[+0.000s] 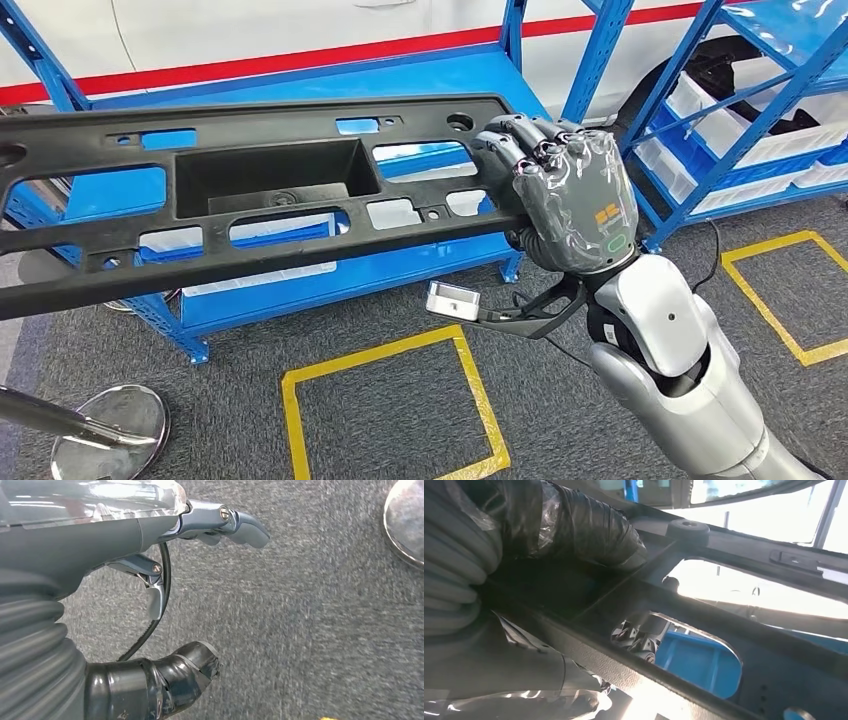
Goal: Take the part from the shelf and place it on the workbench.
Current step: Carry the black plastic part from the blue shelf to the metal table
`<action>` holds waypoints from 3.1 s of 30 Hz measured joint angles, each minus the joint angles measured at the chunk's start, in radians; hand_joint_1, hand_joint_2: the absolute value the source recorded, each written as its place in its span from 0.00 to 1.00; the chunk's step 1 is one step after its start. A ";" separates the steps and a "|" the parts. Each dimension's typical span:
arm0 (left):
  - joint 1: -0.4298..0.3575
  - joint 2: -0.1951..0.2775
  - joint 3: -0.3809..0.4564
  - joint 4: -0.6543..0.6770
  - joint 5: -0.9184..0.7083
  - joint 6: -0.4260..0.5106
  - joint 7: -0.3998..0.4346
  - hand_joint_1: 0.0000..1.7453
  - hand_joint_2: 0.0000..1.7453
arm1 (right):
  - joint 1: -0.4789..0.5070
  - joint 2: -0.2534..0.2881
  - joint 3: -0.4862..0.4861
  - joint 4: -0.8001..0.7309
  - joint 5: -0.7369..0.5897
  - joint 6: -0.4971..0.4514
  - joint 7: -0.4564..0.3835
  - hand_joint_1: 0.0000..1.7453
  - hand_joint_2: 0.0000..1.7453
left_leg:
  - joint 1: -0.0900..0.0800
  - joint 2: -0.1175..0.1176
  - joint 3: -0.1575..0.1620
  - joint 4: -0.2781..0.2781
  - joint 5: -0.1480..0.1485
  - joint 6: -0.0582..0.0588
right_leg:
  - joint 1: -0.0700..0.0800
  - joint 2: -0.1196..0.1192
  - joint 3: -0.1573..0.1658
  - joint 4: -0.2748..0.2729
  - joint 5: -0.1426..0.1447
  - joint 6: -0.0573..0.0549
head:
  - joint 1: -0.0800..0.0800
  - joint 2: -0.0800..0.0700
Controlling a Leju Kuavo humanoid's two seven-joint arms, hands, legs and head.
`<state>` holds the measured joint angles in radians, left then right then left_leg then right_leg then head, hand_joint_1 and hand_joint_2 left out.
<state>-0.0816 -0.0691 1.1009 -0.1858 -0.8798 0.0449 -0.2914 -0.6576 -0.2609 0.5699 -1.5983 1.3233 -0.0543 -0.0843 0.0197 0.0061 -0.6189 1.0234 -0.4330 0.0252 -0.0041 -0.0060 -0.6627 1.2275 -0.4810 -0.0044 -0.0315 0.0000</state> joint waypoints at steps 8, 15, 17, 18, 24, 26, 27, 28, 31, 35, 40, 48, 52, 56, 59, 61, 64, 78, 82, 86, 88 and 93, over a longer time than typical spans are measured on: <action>0.000 -0.007 0.001 0.000 -0.002 0.002 -0.001 0.00 1.00 | -0.005 0.002 0.000 0.000 0.000 -0.001 0.003 1.00 1.00 | 0.001 0.001 -0.031 0.039 -0.012 -0.040 | 0.012 -0.007 0.136 -0.246 0.013 -0.046 | -0.001 0.000; 0.003 0.002 0.005 0.000 -0.004 0.005 -0.001 0.00 1.00 | 0.004 0.006 0.001 0.003 0.000 -0.001 0.003 1.00 1.00 | 0.004 -0.001 -0.025 0.143 -0.070 -0.057 | 0.009 -0.007 0.087 -0.217 0.032 -0.046 | -0.002 0.000; 0.002 0.003 0.005 0.000 -0.007 0.006 -0.001 0.00 1.00 | 0.004 0.007 0.001 0.003 0.000 -0.001 0.003 1.00 1.00 | 0.002 -0.006 0.042 0.037 -0.042 -0.049 | 0.011 -0.004 0.075 -0.203 0.030 -0.038 | -0.001 0.000; 0.003 0.003 0.006 0.000 -0.009 0.007 -0.002 0.00 1.00 | 0.004 0.007 0.001 0.003 -0.001 -0.001 0.004 1.00 1.00 | 0.000 -0.008 0.057 0.010 -0.041 -0.043 | 0.012 -0.002 0.071 -0.198 0.031 -0.032 | -0.001 0.000; 0.003 0.002 0.006 0.000 -0.014 0.007 -0.006 0.00 1.00 | -0.003 0.007 0.001 0.004 -0.006 -0.001 0.009 1.00 1.00 | 0.008 0.017 0.052 -0.013 -0.027 -0.002 | 0.009 0.010 0.022 -0.105 -0.024 0.003 | 0.000 0.000; 0.003 0.002 0.006 0.000 -0.015 0.007 -0.007 0.00 1.00 | -0.003 0.007 0.001 0.006 -0.006 0.000 0.009 1.00 1.00 | 0.007 0.032 0.045 -0.012 -0.024 0.003 | 0.002 0.009 -0.036 0.022 -0.087 0.012 | 0.001 0.000; 0.004 0.002 0.006 0.000 -0.016 0.006 -0.007 0.00 1.00 | -0.002 0.007 0.001 0.008 -0.005 0.001 0.009 1.00 1.00 | 0.007 0.040 0.042 -0.011 -0.023 0.003 | -0.002 0.009 -0.054 0.065 -0.098 0.015 | 0.001 0.000; 0.004 0.002 0.006 0.000 -0.017 0.006 -0.008 0.00 1.00 | -0.002 0.007 0.001 0.009 -0.005 0.002 0.009 1.00 1.00 | 0.007 0.048 0.040 -0.009 -0.022 0.003 | -0.006 0.007 -0.055 0.073 -0.091 0.018 | 0.001 0.000; 0.003 0.001 0.006 0.000 -0.021 0.004 -0.012 0.00 1.00 | -0.010 0.007 0.001 0.011 -0.001 0.004 0.010 1.00 1.00 | 0.007 0.073 0.042 -0.006 -0.024 -0.002 | -0.008 -0.035 0.036 -0.090 -0.008 0.016 | 0.001 0.000; 0.003 0.000 0.006 0.000 -0.021 0.000 -0.017 0.00 1.00 | -0.026 0.006 0.001 0.013 0.007 0.015 0.012 1.00 1.00 | 0.001 0.109 0.045 -0.007 -0.022 -0.027 | 0.010 -0.055 0.074 -0.194 0.021 -0.006 | 0.000 0.000; 0.001 0.001 0.007 0.000 -0.024 -0.002 -0.018 0.00 1.00 | -0.037 0.006 0.001 0.018 0.011 0.021 0.014 1.00 1.00 | 0.008 0.020 -0.010 0.121 -0.112 -0.048 | 0.001 0.003 0.068 -0.210 0.043 -0.037 | -0.002 0.000; 0.006 0.006 0.015 0.000 -0.024 -0.002 -0.018 0.00 1.00 | -0.039 0.006 0.001 0.027 0.011 0.021 0.014 1.00 1.00 | 0.002 -0.078 0.029 0.030 -0.035 -0.016 | 0.013 0.115 0.050 -0.191 0.048 -0.037 | -0.001 0.000; 0.001 0.007 0.018 0.000 -0.024 -0.002 -0.018 0.00 1.00 | -0.040 0.005 0.001 0.028 0.011 0.021 0.014 1.00 1.00 | 0.003 -0.054 0.048 -0.009 -0.028 -0.006 | 0.010 0.144 0.035 -0.189 0.054 -0.011 | -0.001 0.000; 0.003 0.005 0.022 0.000 -0.029 -0.002 -0.018 0.00 1.00 | -0.053 0.003 0.002 0.037 0.021 0.046 0.021 1.00 1.00 | 0.006 0.004 0.056 -0.024 -0.022 0.007 | 0.007 0.024 -0.047 -0.021 -0.041 0.011 | 0.004 0.000; 0.003 0.005 0.023 0.000 -0.035 -0.007 -0.019 0.00 1.00 | -0.089 0.003 0.012 0.074 0.034 0.092 0.035 1.00 1.00 | 0.005 0.048 0.054 -0.021 -0.026 0.004 | -0.007 0.005 -0.086 0.059 -0.051 0.021 | 0.004 0.000; 0.000 0.005 0.024 0.000 -0.039 -0.014 -0.021 0.00 1.00 | -0.127 0.003 0.019 0.113 0.036 0.116 0.042 1.00 1.00 | 0.006 0.072 0.056 -0.018 -0.030 -0.002 | -0.010 -0.018 -0.021 -0.057 0.010 0.019 | 0.004 0.000; -0.002 0.005 0.024 0.000 -0.051 -0.020 -0.020 0.00 1.00 | -0.195 0.006 0.035 0.183 0.039 0.150 0.058 1.00 1.00 | 0.001 0.101 0.059 -0.017 -0.035 -0.017 | 0.005 -0.056 0.048 -0.192 0.046 0.002 | 0.004 0.000; -0.007 0.019 0.049 0.000 -0.069 -0.058 -0.009 0.00 1.00 | -0.659 0.185 0.155 0.763 0.118 0.406 0.205 1.00 1.00 | 0.005 -0.041 -0.007 0.053 -0.018 -0.036 | 0.015 0.078 0.042 -0.188 0.046 -0.040 | 0.003 0.000; -0.008 0.020 0.055 0.000 -0.067 -0.061 -0.004 0.00 1.00 | -0.686 0.182 0.155 0.834 0.124 0.413 0.209 1.00 1.00 | 0.004 -0.039 0.014 0.004 -0.011 -0.025 | 0.011 0.103 0.029 -0.185 0.048 -0.020 | 0.003 0.000; -0.009 0.021 0.068 0.000 -0.064 -0.061 0.012 0.00 1.00 | -0.706 0.171 0.155 0.876 0.139 0.414 0.212 1.00 1.00 | 0.009 -0.004 0.023 -0.010 -0.010 -0.004 | 0.012 0.034 -0.042 -0.044 -0.028 0.000 | 0.010 0.000; -0.009 0.023 0.073 0.000 -0.063 -0.059 0.021 0.00 1.00 | -0.708 0.169 0.155 0.900 0.148 0.413 0.212 1.00 1.00 | 0.008 0.013 0.025 -0.008 -0.013 0.000 | 0.003 0.017 -0.104 0.069 -0.062 0.008 | 0.010 0.000; -0.009 0.023 0.081 0.000 -0.064 -0.058 0.017 0.00 1.00 | -0.722 0.165 0.155 0.936 0.160 0.413 0.215 1.00 1.00 | 0.006 0.046 0.040 -0.005 -0.029 -0.011 | 0.002 -0.035 -0.017 -0.125 0.059 0.000 | 0.011 0.000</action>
<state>-0.0910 -0.0460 1.1819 -0.1854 -0.9434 -0.0134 -0.2749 -1.3801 -0.0955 0.7252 -0.6619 1.4832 0.3589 0.1308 0.0262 0.0523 -0.5790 1.0185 -0.4620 0.0146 -0.0022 -0.0413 -0.6799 1.1021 -0.4224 -0.0044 -0.0206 0.0000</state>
